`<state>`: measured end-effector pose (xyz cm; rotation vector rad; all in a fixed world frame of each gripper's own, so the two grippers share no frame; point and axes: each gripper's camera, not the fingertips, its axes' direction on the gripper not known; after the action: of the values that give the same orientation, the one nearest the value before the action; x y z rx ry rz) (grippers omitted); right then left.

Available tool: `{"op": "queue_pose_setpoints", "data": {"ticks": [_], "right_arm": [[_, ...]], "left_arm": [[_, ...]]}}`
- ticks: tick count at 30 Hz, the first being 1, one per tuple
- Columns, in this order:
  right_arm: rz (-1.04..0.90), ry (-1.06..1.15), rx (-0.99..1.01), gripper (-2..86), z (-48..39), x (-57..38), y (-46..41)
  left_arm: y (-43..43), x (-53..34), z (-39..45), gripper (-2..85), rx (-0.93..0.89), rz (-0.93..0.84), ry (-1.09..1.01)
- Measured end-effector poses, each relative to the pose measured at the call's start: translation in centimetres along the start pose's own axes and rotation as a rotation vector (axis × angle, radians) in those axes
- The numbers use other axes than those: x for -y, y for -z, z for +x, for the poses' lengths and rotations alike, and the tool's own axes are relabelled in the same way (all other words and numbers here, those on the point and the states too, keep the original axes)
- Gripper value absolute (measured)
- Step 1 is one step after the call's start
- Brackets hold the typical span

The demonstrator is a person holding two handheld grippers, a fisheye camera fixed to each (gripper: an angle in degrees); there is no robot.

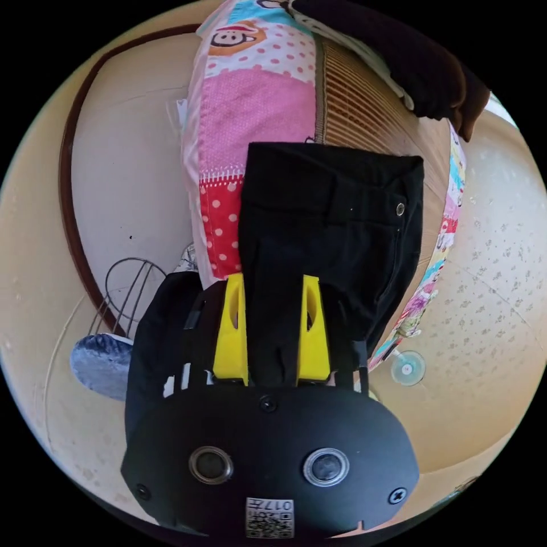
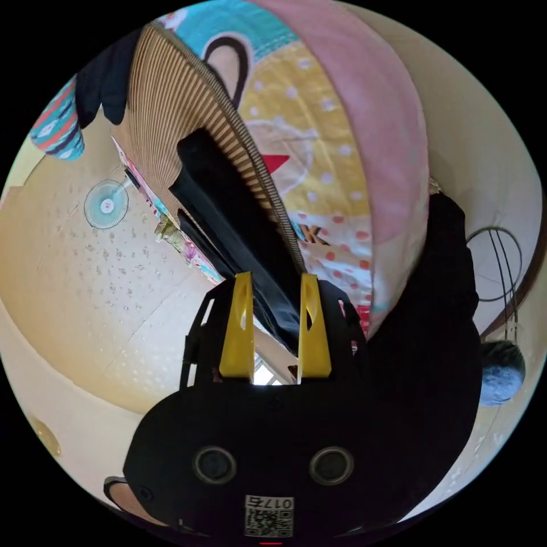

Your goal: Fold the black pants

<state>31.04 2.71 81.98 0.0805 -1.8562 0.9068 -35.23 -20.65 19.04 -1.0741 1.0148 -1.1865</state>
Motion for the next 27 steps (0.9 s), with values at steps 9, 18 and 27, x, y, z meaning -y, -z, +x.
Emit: {"op": "queue_pose_setpoints", "data": {"ticks": [9,18,27], "right_arm": [[-0.097,0.281,-0.282,3.2,-4.7,-0.4,-3.6],[-0.217,0.78,-0.249,0.9,-24.2,-1.8,-12.5],[-0.203,0.97,-0.369,2.1,-41.2,0.0,-35.2]], "left_arm": [[2.8,2.8,0.8,4.0,-0.113,-0.225,-0.275],[9.0,2.2,17.0,3.8,-0.391,-0.221,-0.729],[-0.2,11.5,37.9,6.2,-0.338,0.073,-0.705]]}}
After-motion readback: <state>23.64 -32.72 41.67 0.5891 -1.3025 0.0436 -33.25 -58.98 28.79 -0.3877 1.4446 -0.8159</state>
